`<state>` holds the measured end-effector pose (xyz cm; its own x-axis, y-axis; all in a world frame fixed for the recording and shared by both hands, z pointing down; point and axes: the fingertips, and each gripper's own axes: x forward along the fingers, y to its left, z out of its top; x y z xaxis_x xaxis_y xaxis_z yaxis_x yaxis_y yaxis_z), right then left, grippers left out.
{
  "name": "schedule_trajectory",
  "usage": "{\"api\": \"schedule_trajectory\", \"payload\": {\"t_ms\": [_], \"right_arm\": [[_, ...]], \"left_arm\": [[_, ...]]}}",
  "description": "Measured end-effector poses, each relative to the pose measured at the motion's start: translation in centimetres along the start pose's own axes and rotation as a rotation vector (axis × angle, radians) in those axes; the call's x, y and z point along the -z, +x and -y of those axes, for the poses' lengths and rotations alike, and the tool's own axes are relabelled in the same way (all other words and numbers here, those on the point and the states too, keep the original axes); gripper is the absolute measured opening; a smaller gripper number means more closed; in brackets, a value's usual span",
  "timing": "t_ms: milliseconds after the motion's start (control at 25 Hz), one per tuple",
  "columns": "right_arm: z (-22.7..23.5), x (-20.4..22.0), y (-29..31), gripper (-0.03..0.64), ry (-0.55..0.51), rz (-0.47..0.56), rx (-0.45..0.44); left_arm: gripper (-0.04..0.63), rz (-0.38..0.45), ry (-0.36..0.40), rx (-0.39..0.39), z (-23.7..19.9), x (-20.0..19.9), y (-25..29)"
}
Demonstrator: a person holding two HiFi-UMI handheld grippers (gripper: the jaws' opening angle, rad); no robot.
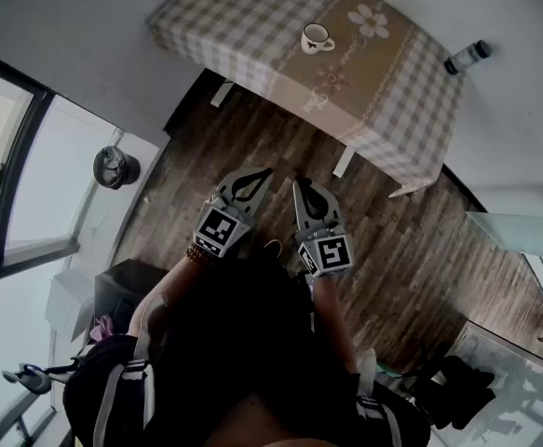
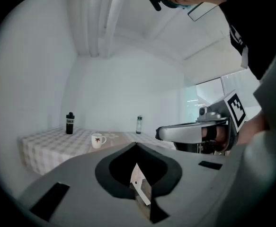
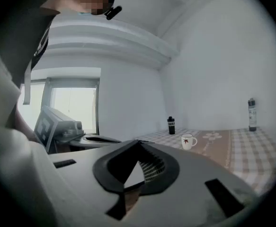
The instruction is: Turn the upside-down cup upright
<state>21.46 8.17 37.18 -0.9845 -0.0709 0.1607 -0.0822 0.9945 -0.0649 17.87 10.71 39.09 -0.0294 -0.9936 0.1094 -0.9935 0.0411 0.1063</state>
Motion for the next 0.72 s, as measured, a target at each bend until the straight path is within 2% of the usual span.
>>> {"api": "schedule_trajectory", "payload": {"t_ms": [80,200,400,560,720], "right_arm": [[-1.1,0.2,2.4,0.003,0.041,-0.002,-0.001],[-1.2,0.0,5.8,0.003,0.065,-0.013,0.055],[-0.8,-1.2,9.7,0.003,0.018,-0.02,0.143],[0.4,-1.5,11.5,0.003,0.029,-0.013,0.156],[2.4,-0.8,13.7,0.003,0.045,-0.01,0.131]], "left_arm": [[0.0,-0.009,0.012,0.018,-2.2,-0.4,-1.1],[0.0,-0.005,0.021,0.051,-5.3,-0.8,-1.7],[0.002,-0.028,0.003,0.122,-9.4,-0.1,-0.9],[0.002,-0.026,0.023,0.147,-11.2,0.1,0.8],[0.002,-0.039,0.044,0.145,-13.1,0.3,3.8]]}}
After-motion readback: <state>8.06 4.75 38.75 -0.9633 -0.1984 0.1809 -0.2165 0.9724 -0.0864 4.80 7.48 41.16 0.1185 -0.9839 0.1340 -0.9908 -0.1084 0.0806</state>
